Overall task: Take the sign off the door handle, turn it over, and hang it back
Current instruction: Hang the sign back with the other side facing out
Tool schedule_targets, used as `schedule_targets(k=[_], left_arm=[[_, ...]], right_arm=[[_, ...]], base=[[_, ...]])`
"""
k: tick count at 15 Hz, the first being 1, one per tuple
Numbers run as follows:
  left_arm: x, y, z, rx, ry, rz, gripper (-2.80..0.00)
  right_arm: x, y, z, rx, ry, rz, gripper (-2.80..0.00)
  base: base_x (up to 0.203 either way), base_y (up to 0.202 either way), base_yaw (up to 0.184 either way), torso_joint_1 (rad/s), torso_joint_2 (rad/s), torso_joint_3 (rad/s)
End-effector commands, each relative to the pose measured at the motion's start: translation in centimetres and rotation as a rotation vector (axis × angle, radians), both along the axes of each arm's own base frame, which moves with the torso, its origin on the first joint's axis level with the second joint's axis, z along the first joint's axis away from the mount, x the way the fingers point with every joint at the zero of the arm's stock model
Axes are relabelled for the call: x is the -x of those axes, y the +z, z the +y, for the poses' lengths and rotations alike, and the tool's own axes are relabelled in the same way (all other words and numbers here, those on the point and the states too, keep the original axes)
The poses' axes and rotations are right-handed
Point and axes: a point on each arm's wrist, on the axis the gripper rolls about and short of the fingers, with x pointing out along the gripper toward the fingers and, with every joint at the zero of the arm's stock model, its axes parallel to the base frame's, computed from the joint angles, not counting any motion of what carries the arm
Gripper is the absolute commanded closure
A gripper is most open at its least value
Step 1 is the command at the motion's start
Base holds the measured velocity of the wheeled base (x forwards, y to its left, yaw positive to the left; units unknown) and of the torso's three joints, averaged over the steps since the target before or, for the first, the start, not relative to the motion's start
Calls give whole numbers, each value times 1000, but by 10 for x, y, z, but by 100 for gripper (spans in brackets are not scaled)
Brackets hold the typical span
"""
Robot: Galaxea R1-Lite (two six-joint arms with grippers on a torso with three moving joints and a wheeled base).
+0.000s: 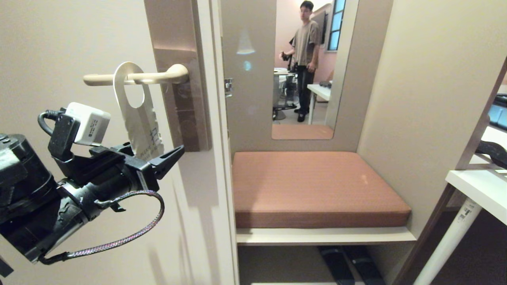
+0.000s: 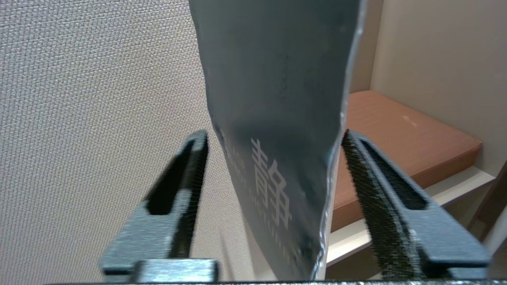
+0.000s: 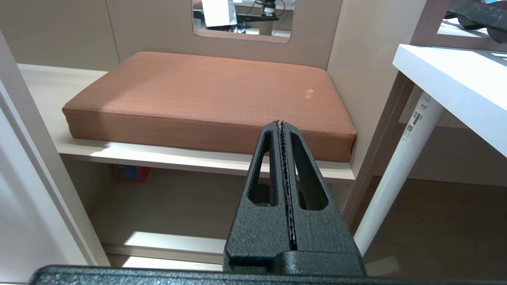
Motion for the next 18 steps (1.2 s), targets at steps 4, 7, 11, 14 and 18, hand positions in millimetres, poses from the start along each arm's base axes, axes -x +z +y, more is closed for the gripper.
schedule_targets(k=[4, 7, 11, 14, 18], left_arm=[[22, 2, 10, 16, -1, -27, -280], [42, -1, 19, 20, 2, -39, -280], [62, -3, 30, 65, 21, -49, -280], [71, -6, 38, 84, 48, -51, -280], [75, -9, 39, 84, 46, -48, -114]], right_arm=[[0, 0, 0, 1, 0, 0, 0], [0, 0, 0, 1, 1, 0, 0], [0, 0, 0, 1, 0, 0, 0], [0, 0, 0, 1, 0, 0, 0], [0, 0, 0, 1, 0, 0, 0]], base=[[0, 0, 0, 0, 0, 0], [0, 0, 0, 0, 0, 0], [0, 0, 0, 0, 0, 0], [0, 0, 0, 0, 0, 0], [0, 0, 0, 0, 0, 0]])
